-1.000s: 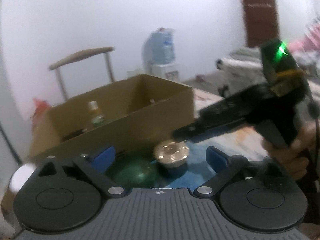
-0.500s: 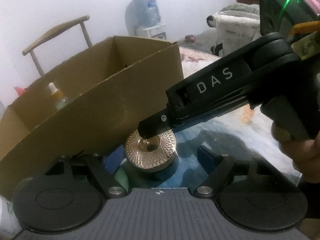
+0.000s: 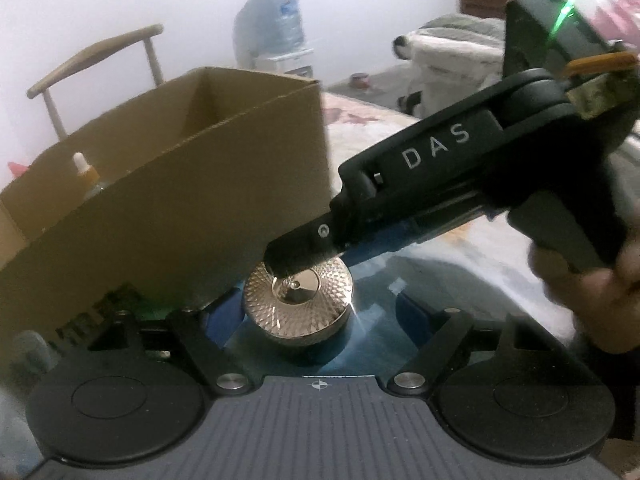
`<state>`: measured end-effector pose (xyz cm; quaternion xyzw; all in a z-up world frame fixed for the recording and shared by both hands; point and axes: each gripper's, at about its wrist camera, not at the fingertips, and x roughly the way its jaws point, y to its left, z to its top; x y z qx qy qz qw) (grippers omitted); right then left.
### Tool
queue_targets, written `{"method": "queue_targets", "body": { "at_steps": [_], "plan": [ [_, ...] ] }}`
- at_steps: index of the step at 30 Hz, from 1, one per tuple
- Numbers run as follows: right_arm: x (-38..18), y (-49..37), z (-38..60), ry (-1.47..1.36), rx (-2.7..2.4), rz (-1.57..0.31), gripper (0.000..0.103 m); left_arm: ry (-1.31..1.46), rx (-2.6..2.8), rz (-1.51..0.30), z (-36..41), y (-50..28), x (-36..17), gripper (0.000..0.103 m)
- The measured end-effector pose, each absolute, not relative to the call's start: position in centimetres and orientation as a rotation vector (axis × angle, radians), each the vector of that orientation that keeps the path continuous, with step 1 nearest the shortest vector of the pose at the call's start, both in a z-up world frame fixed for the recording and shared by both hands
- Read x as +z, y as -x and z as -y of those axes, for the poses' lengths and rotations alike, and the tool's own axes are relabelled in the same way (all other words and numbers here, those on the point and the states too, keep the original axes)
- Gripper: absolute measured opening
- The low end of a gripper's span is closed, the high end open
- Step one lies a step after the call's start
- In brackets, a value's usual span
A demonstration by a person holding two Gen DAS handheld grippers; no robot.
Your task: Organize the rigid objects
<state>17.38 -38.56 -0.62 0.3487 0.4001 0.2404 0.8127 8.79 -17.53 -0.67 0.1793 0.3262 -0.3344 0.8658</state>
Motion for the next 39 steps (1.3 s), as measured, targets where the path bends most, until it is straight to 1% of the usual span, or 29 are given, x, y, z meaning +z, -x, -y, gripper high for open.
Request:
{"method": "queue_targets", "body": {
  "at_steps": [7,14,17,19,24,31,34,39],
  "plan": [
    [-0.4,-14.4,38.9,-0.745,0.493,-0.855,0.047,-0.318,-0.804,-0.67,16.7,-5.9,-0.7,0.083],
    [0.1,-13.0,38.5,-0.691,0.446,-0.841,0.047,-0.305,-0.752,-0.708,16.7,-7.2,-1.9,0.083],
    [-0.1,-12.8,38.2,-0.68,0.436,-0.847,0.048,-0.294,-0.749,-0.721,16.9,-7.8,-2.2,0.079],
    [-0.1,-12.4,38.1,-0.677,0.431,-0.842,0.048,-0.288,-0.749,-0.723,17.1,-7.9,-2.4,0.07],
    [0.2,-11.9,38.0,-0.658,0.421,-0.841,0.048,-0.269,-0.755,-0.722,16.9,-7.7,-2.4,0.058],
    [0.8,-11.1,37.2,-0.593,0.403,-0.811,0.047,-0.257,-0.73,-0.715,17.1,-7.4,-2.2,0.056],
    [1.7,-10.6,36.7,-0.553,0.399,-0.785,0.043,-0.263,-0.723,-0.697,16.9,-6.9,-1.7,0.056],
    [5.0,-9.7,36.4,-0.511,0.437,-0.701,0.043,-0.275,-0.689,-0.598,16.2,-5.4,1.4,0.056]
  ]
}}
